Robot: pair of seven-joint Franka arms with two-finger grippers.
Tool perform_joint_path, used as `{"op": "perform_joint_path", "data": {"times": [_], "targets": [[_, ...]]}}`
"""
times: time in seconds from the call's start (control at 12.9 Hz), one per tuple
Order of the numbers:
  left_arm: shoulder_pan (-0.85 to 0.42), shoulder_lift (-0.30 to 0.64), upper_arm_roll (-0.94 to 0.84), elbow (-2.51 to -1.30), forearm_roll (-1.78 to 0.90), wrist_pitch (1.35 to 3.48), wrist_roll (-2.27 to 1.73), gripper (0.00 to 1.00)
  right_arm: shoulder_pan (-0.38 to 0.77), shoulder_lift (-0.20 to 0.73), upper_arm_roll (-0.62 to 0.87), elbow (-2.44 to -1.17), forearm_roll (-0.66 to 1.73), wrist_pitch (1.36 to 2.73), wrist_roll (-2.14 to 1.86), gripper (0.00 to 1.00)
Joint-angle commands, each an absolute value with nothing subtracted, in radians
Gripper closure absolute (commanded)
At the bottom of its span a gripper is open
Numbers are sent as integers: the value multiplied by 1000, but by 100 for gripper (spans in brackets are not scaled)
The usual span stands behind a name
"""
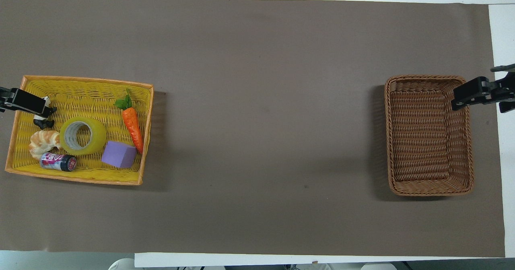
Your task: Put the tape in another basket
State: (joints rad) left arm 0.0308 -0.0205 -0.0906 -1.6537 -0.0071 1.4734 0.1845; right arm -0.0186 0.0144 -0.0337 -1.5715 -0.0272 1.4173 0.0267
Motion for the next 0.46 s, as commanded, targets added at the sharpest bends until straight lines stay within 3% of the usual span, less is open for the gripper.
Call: {"op": "perform_joint_path", "data": {"times": [0.0,0.39], "targets": [[25,-34,-84,-1670,-2,1476,181,0,-26,0,-29,-1588,-32,1428,-2,0],[72,-69,-71,-1754,5,1500,176,0,-25,0,-28,-1588,-32,1428,-2,0]]}}
